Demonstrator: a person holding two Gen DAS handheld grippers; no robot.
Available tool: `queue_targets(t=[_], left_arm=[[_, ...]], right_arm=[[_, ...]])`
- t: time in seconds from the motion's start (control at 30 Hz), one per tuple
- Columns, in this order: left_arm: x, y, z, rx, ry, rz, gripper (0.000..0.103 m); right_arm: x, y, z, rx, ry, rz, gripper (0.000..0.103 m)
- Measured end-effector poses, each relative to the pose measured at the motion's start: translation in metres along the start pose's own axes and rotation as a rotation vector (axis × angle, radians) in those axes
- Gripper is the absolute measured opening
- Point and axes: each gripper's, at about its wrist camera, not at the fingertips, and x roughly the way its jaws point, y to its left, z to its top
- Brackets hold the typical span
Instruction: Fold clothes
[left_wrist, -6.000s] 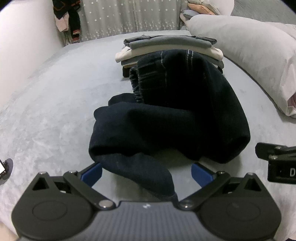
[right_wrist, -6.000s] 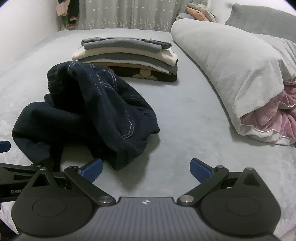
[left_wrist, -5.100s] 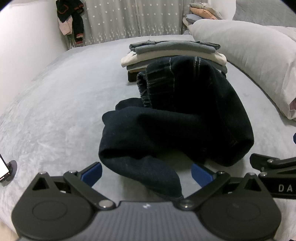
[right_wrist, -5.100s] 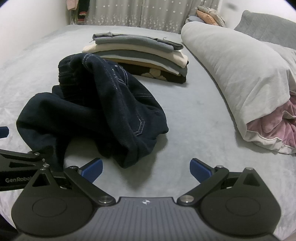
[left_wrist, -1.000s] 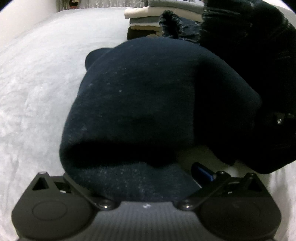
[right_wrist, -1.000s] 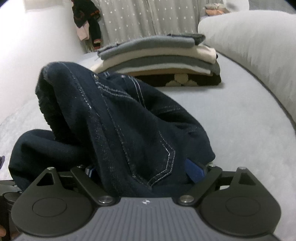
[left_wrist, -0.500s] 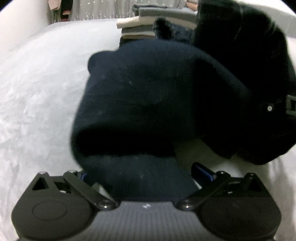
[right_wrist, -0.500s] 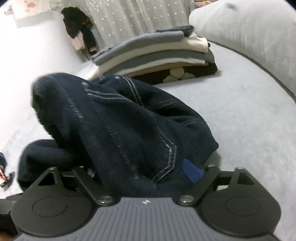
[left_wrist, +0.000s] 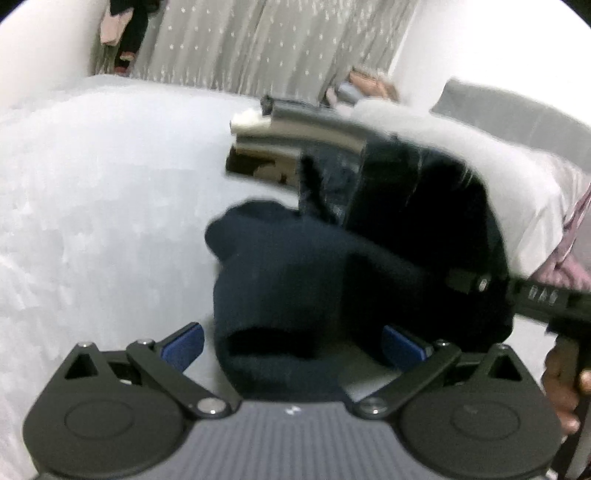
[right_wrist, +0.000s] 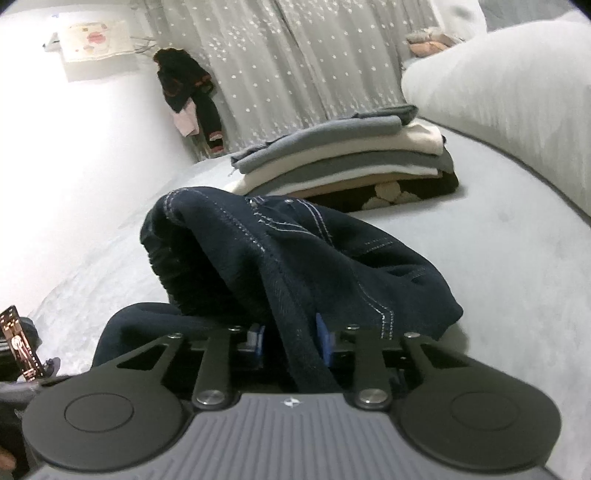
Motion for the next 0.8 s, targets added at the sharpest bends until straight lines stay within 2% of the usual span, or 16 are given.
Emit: queue_targets(t=[0.23, 0.43, 0.57, 0.7, 0.8], left_arm=[[-0.032, 0.012, 0.001, -0.090, -0.057, -0.034, 0.103], [-0.037, 0.035, 0.012, -0.208, -0.101, -0.053, 0.103], [-0.038, 0.052, 0.015, -0.303, -0.129, -0.119, 0.103], [-0.040, 0.060, 0.012, -0.377, -0.114, -0.196, 0.103], [-0.034, 0.060, 0.011, -0.411, -0.105, -0.211, 0.103]], right_arm=[[-0.007, 0.018, 0.002, -0.057, -0.030, 0.059, 0.023], [-0.014, 0.038, 0.000, -0.145, -0.051, 0.152, 0.023], [-0.012, 0.051, -0.007, -0.192, -0.021, 0.206, 0.023], [-0.008, 0.061, -0.016, -0.231, 0.036, 0.262, 0.023], [-0.005, 0.067, -0.021, -0.248, 0.083, 0.313, 0.023]])
